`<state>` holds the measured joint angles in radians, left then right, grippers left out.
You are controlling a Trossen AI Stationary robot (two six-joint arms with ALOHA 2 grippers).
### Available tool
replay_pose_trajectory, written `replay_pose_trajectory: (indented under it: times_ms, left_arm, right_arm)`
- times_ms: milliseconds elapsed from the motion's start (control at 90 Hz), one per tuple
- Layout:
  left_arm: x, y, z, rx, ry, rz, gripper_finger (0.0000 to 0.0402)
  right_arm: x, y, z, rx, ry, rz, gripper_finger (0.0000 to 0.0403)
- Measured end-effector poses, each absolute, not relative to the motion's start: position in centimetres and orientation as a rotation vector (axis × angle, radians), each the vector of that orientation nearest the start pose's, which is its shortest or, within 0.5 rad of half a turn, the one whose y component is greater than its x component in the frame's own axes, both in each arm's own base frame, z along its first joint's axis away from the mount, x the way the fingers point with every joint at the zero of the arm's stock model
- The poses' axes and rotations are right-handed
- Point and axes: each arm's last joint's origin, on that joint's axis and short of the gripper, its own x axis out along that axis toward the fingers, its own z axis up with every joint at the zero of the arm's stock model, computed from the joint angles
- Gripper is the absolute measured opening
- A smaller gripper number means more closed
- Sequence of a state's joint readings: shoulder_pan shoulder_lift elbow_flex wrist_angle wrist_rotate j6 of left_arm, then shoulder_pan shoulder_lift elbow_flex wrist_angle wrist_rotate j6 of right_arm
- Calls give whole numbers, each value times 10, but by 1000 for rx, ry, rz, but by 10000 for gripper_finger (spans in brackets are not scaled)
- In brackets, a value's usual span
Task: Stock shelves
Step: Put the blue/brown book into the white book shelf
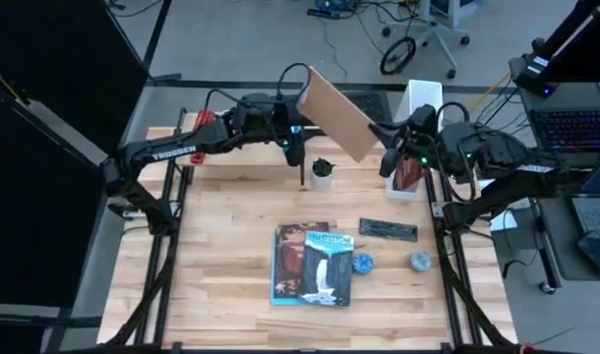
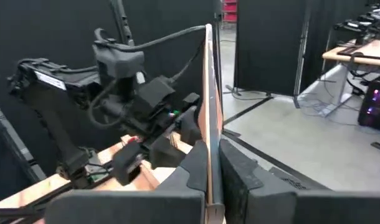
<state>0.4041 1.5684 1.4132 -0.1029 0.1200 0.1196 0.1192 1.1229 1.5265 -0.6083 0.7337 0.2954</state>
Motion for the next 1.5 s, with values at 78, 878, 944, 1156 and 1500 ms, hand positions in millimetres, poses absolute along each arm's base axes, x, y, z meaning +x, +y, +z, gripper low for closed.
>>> replay_pose_trajectory:
  times_ms: [78, 878, 944, 1156, 1500]
  left_arm:
    - [335, 143, 366, 53, 250, 276, 148]
    - [342, 133, 380, 126, 137, 365, 147]
    - [340, 135, 387, 130, 118, 374, 147]
    - [337, 136, 404, 137, 61, 390, 147]
    - [336, 135, 411, 133, 31, 365, 147]
  right_arm:
    - [196, 6, 475, 202, 97, -621, 0]
    - [199, 11, 472, 287, 79, -659, 0]
    - [199, 12, 468, 299, 104, -664, 1]
    - [205, 14, 458, 333, 189, -601, 2]
    - [221, 15, 440, 326, 318, -589, 4]
